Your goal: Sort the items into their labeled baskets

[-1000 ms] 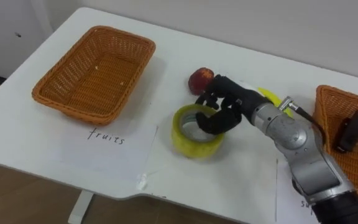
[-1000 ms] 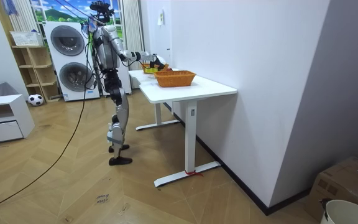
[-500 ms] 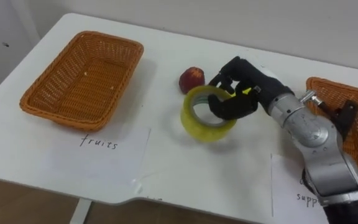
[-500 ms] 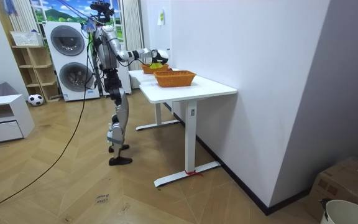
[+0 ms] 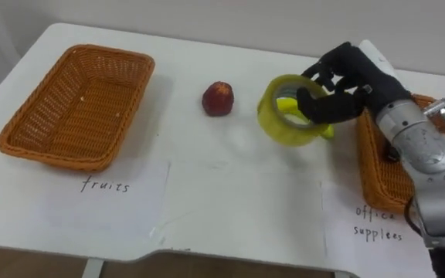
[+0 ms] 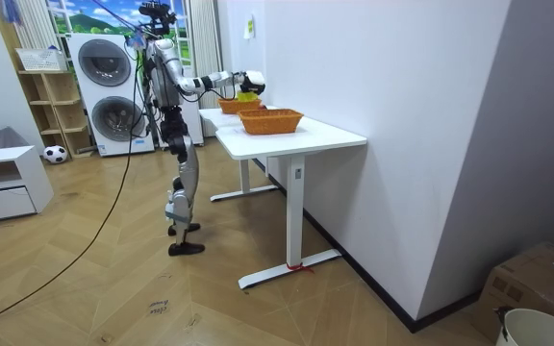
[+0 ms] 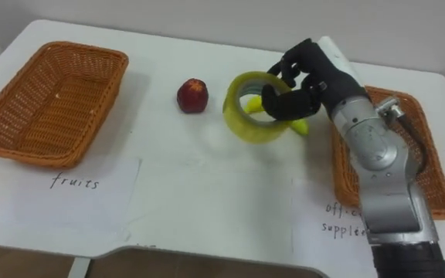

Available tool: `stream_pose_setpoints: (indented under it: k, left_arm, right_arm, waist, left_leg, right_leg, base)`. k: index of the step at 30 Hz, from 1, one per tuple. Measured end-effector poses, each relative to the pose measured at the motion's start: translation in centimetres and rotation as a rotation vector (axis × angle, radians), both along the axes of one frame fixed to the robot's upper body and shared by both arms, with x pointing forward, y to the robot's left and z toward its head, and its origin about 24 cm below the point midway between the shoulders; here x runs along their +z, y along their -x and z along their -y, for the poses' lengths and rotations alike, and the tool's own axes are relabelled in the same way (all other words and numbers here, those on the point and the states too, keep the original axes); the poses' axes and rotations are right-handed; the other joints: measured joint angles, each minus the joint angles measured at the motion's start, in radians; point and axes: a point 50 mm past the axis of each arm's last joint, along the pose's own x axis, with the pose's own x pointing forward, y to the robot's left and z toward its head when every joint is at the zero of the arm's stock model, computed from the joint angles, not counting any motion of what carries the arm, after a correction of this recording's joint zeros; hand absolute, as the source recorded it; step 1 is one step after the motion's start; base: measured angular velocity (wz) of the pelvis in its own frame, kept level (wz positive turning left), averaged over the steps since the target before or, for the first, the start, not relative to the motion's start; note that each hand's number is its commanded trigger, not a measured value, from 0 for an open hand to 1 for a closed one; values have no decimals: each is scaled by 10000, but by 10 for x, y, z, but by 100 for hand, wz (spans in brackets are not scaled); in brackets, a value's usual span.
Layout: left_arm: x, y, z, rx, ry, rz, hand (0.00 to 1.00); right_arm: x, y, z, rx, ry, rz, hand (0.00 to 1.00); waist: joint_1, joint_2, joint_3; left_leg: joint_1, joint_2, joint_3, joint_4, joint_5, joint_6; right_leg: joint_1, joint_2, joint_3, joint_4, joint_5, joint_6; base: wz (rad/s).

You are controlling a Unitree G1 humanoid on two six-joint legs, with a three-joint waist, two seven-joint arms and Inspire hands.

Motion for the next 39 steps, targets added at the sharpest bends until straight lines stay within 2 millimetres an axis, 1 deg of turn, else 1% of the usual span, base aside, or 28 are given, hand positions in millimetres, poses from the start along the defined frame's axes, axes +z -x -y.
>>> stream_pose_setpoints:
  k: [3, 4, 6, 8, 10, 13, 17, 21, 26, 27, 31, 34, 36, 39]
  left_arm:
    - [2, -2, -3, -53, -113, 188, 0]
    - [2, -2, -4, -61, -152, 208, 0]
    - [4, 0, -9, -65, -339, 194, 0]
    - [4, 2, -12, -33, -488, 146, 0]
    - [5, 5, -15, 108, -579, 116, 0]
    - [5, 10, -17, 190, -714, 30, 0]
    - [6, 12, -18, 275, -972, -33, 0]
    - [6, 14, -19, 308, -1088, -69, 0]
    - [7, 14, -20, 332, -1314, -55, 0]
    - [7, 16, -20, 353, -1352, -112, 0]
    - [7, 17, -21, 372, -1485, -86, 0]
    - [7, 18, -21, 393, -1521, -107, 0]
    - [7, 20, -21, 413, -1530, -137, 0]
    - [7, 23, -21, 439, -1535, -209, 0]
  right_arm:
    - [2, 0, 5, -334, -262, 251, 100]
    - [3, 0, 6, -404, -271, 309, 100]
    - [4, 0, 8, -564, -242, 446, 100]
    - [5, 0, 11, -636, -122, 490, 100]
    - [7, 1, 14, -708, -55, 522, 100]
    - [9, 1, 22, -1028, -431, 625, 100]
    - [3, 1, 35, -1626, -953, 549, 100]
    - [0, 1, 41, -1917, -1073, 472, 100]
    - [1, 2, 43, -2065, -1049, 562, 100]
    - [0, 2, 44, -2112, -1072, 569, 100]
    - [-3, 5, 48, -2273, -1073, 497, 100]
    - [-8, 9, 50, -2401, -1122, 356, 100]
    - [-18, 14, 53, -2511, -1220, 32, 100]
    - [-26, 21, 57, -2665, -1244, -268, 100]
  waist:
    - [-72, -23, -9]
    - [-79, -26, -10]
    - [-287, -43, -12]
    - [-349, -64, -14]
    - [-402, -101, -25]
    - [-468, -171, -34]
    - [-545, -287, -102]
    - [-591, -302, -93]
    - [-592, -287, -83]
    - [-601, -284, -81]
    - [-611, -280, -79]
    - [-610, -277, -75]
    - [-595, -276, -70]
    - [-610, -226, -19]
  left_leg:
    - [42, 10, 59, -11, 0, 0]
    - [48, 26, 60, -14, 0, 0]
    - [54, 66, 63, -28, 0, 0]
    - [54, 73, 96, -36, -1, -1]
    - [59, 92, 224, -41, -1, -1]
    - [60, 99, 241, -43, -1, -2]
    - [71, 100, 248, -41, -1, -2]
    - [86, 115, 299, -37, -2, -3]
    - [54, 125, 329, -55, -4, -6]
    - [56, 124, 331, -56, -4, -6]
    - [58, 117, 330, -68, -4, -6]
    - [72, 121, 348, -69, -4, -6]
    - [90, 124, 378, -69, -3, -6]
    - [83, 157, 449, -69, -3, -5]
  right_leg:
    - [-43, 5, 181, 0, 0, 0]
    - [-49, 4, 197, 0, 0, 0]
    - [-56, 5, 207, 11, 0, 1]
    - [-74, 14, 223, 10, 1, 1]
    - [-96, 34, 283, 10, 1, 1]
    - [-101, 56, 276, 14, 4, -5]
    - [-98, 80, 308, 31, 18, -28]
    - [-114, 86, 346, 59, 34, -38]
    - [-251, 113, 430, 191, 40, -44]
    - [-250, 113, 430, 190, 41, -45]
    - [-247, 111, 427, 185, 40, -45]
    - [-236, 103, 438, 177, 40, -45]
    - [-223, 91, 459, 174, 40, -44]
    - [-257, 79, 462, 169, 44, -37]
  base:
    - [-16]
    - [-12]
    - [-2]
    - [-4]
    - [-10]
    - [-1]
    - [-1]
    - [-4]
    - [-5]
    - [0]
    - [0]
    - [0]
    - [0]
    - [-5]
